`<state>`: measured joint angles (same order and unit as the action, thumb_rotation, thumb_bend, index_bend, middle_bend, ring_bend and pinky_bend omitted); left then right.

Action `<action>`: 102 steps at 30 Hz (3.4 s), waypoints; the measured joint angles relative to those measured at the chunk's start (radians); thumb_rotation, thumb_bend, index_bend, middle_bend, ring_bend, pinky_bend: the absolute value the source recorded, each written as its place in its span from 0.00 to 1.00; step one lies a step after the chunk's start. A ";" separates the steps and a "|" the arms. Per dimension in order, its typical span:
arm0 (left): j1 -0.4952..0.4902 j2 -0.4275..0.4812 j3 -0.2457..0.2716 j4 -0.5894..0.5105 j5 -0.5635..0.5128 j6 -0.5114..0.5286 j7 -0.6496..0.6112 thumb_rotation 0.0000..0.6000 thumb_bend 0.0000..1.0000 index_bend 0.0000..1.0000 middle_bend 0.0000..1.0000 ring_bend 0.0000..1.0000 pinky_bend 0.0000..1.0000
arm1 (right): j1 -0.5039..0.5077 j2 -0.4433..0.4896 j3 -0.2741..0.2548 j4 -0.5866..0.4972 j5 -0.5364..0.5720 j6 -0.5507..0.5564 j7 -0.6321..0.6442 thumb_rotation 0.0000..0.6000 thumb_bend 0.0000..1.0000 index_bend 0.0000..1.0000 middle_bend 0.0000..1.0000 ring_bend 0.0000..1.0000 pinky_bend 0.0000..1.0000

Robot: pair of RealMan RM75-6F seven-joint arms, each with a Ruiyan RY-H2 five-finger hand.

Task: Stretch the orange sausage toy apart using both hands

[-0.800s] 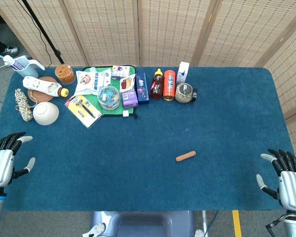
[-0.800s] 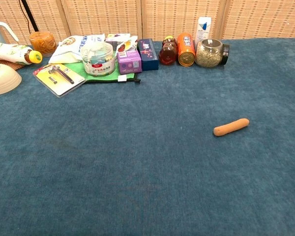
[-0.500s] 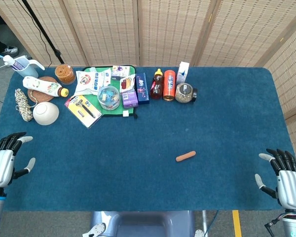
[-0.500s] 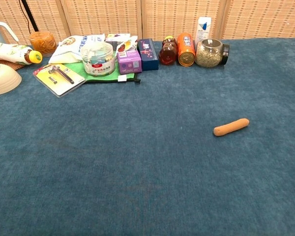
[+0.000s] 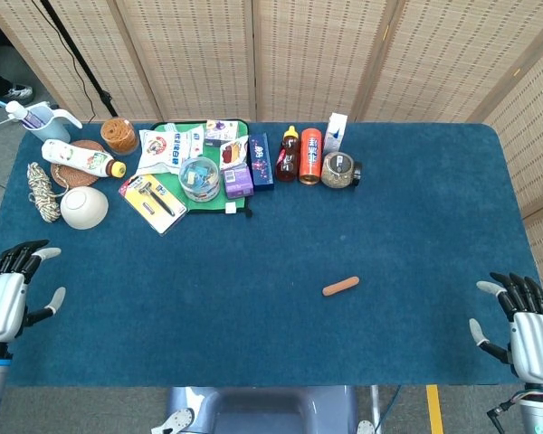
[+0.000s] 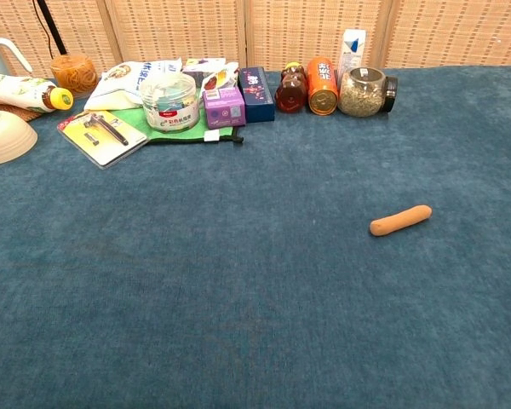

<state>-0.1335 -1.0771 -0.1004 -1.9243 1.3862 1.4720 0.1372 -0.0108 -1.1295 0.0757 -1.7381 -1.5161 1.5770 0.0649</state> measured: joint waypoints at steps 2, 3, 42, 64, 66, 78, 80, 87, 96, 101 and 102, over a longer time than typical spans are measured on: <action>0.000 0.003 -0.001 -0.004 0.003 0.002 0.003 1.00 0.31 0.26 0.18 0.11 0.12 | 0.001 0.000 0.000 0.003 -0.001 -0.001 0.008 1.00 0.35 0.31 0.17 0.10 0.05; -0.001 0.006 -0.001 -0.007 0.003 0.002 0.005 1.00 0.31 0.26 0.18 0.11 0.12 | 0.002 0.000 0.000 0.006 -0.002 -0.002 0.013 1.00 0.35 0.31 0.17 0.10 0.05; -0.086 0.081 -0.056 -0.089 -0.056 -0.074 0.084 1.00 0.31 0.26 0.15 0.08 0.12 | 0.436 -0.078 0.134 0.095 0.078 -0.490 0.071 1.00 0.35 0.40 0.15 0.03 0.00; -0.092 0.092 -0.048 -0.092 -0.078 -0.080 0.092 1.00 0.31 0.26 0.15 0.07 0.12 | 0.518 -0.216 0.078 0.280 0.100 -0.577 0.017 1.00 0.35 0.43 0.15 0.03 0.00; -0.092 0.093 -0.046 -0.092 -0.080 -0.081 0.091 1.00 0.31 0.26 0.15 0.07 0.12 | 0.523 -0.233 0.070 0.300 0.099 -0.582 0.006 1.00 0.34 0.44 0.16 0.03 0.00; -0.093 0.094 -0.040 -0.093 -0.080 -0.083 0.089 1.00 0.31 0.26 0.15 0.07 0.12 | 0.550 -0.328 0.029 0.410 0.082 -0.606 -0.022 1.00 0.32 0.43 0.16 0.03 0.00; -0.093 0.095 -0.040 -0.093 -0.081 -0.081 0.088 1.00 0.31 0.26 0.15 0.07 0.12 | 0.554 -0.339 0.026 0.424 0.081 -0.607 -0.020 1.00 0.30 0.43 0.16 0.03 0.00; -0.089 0.096 -0.035 -0.091 -0.084 -0.080 0.078 1.00 0.31 0.26 0.15 0.07 0.12 | 0.566 -0.368 0.012 0.461 0.074 -0.617 -0.018 1.00 0.30 0.44 0.16 0.03 0.00; -0.088 0.097 -0.032 -0.087 -0.083 -0.081 0.066 1.00 0.31 0.26 0.15 0.07 0.12 | 0.578 -0.392 0.006 0.482 0.079 -0.627 -0.019 1.00 0.30 0.45 0.16 0.02 0.00; -0.087 0.098 -0.032 -0.083 -0.085 -0.079 0.061 1.00 0.31 0.26 0.15 0.07 0.12 | 0.585 -0.401 0.008 0.490 0.088 -0.638 -0.027 1.00 0.30 0.46 0.16 0.02 0.00; -0.086 0.098 -0.032 -0.082 -0.085 -0.078 0.059 1.00 0.31 0.26 0.15 0.07 0.12 | 0.587 -0.402 0.008 0.492 0.092 -0.642 -0.027 1.00 0.30 0.46 0.16 0.02 0.00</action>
<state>-0.2194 -0.9790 -0.1324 -2.0066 1.3011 1.3936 0.1959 0.5758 -1.5317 0.0838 -1.2458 -1.4237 0.9355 0.0378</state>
